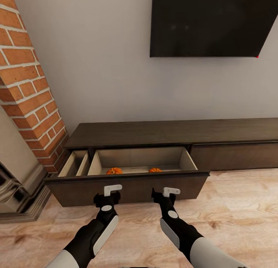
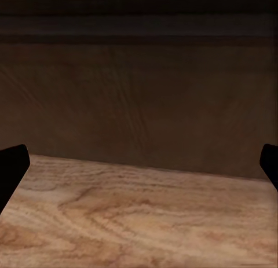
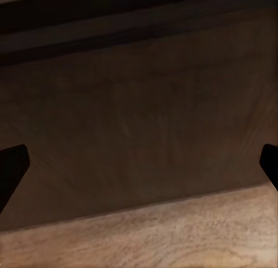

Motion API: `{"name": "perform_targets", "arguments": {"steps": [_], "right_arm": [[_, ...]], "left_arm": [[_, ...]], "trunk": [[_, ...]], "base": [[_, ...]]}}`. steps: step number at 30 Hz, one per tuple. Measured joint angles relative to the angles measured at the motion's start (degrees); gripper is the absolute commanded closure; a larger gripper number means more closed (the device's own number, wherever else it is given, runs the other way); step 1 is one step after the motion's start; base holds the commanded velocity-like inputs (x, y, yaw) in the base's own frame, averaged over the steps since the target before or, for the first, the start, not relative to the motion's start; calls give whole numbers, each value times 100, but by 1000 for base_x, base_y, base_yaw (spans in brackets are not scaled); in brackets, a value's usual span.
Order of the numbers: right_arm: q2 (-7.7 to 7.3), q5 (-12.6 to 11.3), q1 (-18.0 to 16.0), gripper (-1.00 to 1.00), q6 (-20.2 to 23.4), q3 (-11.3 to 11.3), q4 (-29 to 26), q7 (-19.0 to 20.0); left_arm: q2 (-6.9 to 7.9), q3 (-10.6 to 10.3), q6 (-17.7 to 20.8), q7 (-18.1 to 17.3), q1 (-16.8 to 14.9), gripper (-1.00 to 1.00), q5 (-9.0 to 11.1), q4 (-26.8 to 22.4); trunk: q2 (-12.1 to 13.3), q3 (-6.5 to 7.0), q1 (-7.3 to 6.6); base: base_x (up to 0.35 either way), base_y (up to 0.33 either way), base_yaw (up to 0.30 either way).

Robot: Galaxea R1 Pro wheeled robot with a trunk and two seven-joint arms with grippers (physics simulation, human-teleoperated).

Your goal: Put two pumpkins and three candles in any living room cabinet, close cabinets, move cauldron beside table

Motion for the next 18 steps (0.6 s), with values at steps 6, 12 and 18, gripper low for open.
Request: {"name": "perform_targets", "arguments": {"steps": [6, 12, 18], "right_arm": [[4, -8, -1, -100, -16, 0, 7, 0], [5, -18, -2, -100, -13, 0, 14, 0], [13, -15, -2, -100, -13, -1, 60, -1]], "left_arm": [[0, -12, 0, 1, 0, -100, 4, 0], [0, -13, 0, 3, 0, -100, 5, 0], [-8, -13, 0, 4, 0, -100, -2, 0]], "trunk": [[0, 0, -1], [0, 0, -1], [0, 0, -1]], "base": [[91, 0, 0], [64, 0, 0], [132, 0, 0]]}}
